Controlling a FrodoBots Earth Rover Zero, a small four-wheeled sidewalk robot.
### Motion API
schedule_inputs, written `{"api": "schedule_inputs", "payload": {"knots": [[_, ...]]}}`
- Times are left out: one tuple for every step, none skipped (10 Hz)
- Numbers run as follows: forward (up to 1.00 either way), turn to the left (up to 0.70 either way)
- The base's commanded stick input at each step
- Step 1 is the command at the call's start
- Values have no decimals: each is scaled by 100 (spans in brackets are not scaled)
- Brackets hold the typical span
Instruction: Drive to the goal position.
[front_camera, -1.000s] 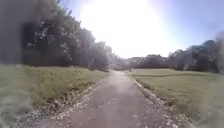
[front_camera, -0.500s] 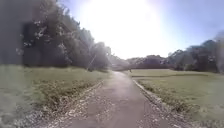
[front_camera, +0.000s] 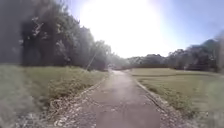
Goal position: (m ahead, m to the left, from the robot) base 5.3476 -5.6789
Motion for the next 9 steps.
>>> {"api": "schedule_inputs", "payload": {"knots": [[50,0],[50,0],[50,0],[50,0],[50,0],[50,0],[50,0],[50,0],[50,0]]}}
